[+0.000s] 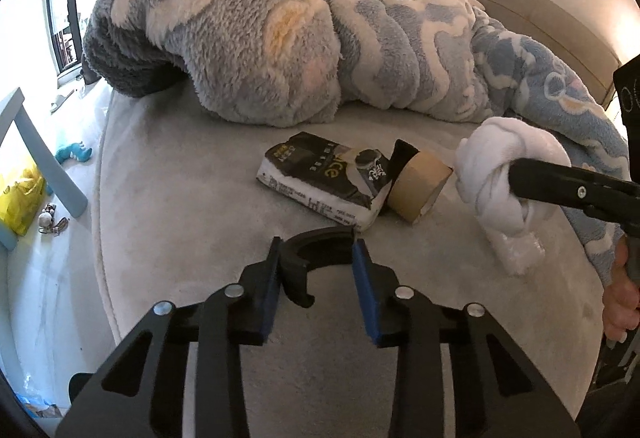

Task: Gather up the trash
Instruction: 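Grasp the black C-shaped plastic piece with the left tool, then carry the sock and black piece with both tools to the black bin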

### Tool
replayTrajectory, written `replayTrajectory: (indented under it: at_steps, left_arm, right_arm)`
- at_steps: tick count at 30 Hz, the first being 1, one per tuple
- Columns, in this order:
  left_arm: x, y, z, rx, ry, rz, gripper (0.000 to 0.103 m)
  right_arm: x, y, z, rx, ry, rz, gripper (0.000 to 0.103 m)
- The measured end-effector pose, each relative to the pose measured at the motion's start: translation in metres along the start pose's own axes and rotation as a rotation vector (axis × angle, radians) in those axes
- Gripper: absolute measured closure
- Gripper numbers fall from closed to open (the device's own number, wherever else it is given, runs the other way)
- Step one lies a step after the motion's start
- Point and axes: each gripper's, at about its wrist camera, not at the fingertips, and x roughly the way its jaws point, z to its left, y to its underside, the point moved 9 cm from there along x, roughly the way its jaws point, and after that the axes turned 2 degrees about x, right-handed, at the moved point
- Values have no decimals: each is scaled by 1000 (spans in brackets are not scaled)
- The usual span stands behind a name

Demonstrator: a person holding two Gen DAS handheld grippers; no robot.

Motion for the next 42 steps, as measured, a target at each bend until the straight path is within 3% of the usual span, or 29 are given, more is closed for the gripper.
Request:
replayTrajectory:
  at_steps: [5, 6, 25, 42]
  left_arm:
    - [-1, -1, -3, -1, 5, 0, 71]
    - [-2, -1, -2, -1, 1, 1, 85]
    - [-36, 16, -2, -15, 18, -2, 86]
    - [-91, 60, 42, -77, -92, 28, 86]
  right_arm:
    - [2, 1, 2, -7, 5, 3, 66]
    - [2, 1, 3, -8, 6, 2, 66]
    - [-1, 7, 34, -24, -13, -14, 66]
    - [3, 32, 98, -78, -53, -13, 66]
